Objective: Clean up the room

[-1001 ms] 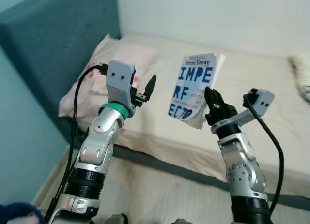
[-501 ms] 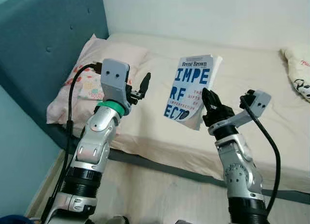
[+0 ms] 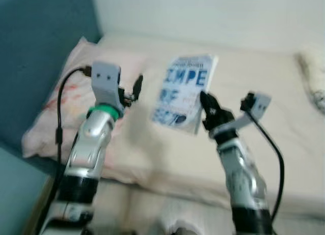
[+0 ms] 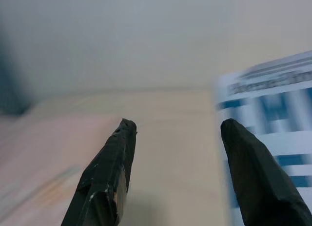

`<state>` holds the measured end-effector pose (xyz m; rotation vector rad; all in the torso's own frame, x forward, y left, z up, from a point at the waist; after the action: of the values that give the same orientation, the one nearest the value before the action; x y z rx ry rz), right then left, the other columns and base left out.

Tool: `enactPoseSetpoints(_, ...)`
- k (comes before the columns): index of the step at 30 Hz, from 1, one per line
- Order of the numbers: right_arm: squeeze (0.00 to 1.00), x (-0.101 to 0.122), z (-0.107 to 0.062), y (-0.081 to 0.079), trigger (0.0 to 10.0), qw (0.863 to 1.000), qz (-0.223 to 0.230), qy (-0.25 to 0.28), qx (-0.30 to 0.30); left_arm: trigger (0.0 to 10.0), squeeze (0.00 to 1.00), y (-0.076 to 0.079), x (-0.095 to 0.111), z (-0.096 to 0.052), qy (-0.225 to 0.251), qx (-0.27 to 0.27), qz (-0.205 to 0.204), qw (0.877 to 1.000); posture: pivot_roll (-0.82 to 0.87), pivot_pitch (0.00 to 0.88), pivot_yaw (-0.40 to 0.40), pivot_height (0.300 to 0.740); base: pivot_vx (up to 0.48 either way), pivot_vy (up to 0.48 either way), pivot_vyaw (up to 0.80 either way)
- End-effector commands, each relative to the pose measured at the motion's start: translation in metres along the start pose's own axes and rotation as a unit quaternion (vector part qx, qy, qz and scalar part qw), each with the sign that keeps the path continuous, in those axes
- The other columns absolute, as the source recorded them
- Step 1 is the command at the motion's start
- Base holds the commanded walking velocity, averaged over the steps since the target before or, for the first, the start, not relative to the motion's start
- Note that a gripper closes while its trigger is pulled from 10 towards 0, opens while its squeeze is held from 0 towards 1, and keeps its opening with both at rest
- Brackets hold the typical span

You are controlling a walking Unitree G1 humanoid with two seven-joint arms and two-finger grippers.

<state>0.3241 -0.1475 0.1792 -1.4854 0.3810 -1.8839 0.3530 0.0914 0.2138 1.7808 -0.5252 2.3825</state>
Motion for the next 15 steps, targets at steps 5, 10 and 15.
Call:
enactPoseSetpoints(5, 0.00, 0.0070, -0.0026, 0.0034, 10.0, 1.000, -0.005, 0.018, -0.006, 10.0, 0.00, -0.0010, -0.0036, -0.0019, -0.007, 0.000, -0.004, 1.000, -0.04, 0.044, 0.051, 0.696, 0.000, 0.000, 0.00)
enactPoseSetpoints(10, 0.00, 0.0071, -0.0028, 0.0037, 10.0, 1.000, -0.005, 0.018, -0.007, 10.0, 0.00, -0.0007, -0.0035, -0.0022, -0.005, -0.001, -0.004, 1.000, -0.04, 0.044, 0.051, 0.696, 0.000, 0.000, 0.00)
enactPoseSetpoints(15, 0.00, 0.0074, -0.0027, 0.0037, 10.0, 1.000, -0.005, 0.017, -0.006, 10.0, 0.00, 0.0003, -0.0037, -0.0019, -0.005, -0.002, -0.004, 1.000, -0.04, 0.044, 0.050, 0.696, 0.000, 0.000, 0.00)
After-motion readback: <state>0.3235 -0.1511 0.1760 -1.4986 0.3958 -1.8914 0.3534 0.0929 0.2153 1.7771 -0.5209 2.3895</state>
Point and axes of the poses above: a point about 5 cm out from each wrist's last joint towards the gripper, its own z axis pointing out of the wrist towards the gripper, its own x axis along the axis of the wrist's last joint, y = z × x, the point moved 1 cm from there along z, pointing out of the wrist towards the gripper, and after that the axes turned 10 degrees about z, right-handed, at the moved point
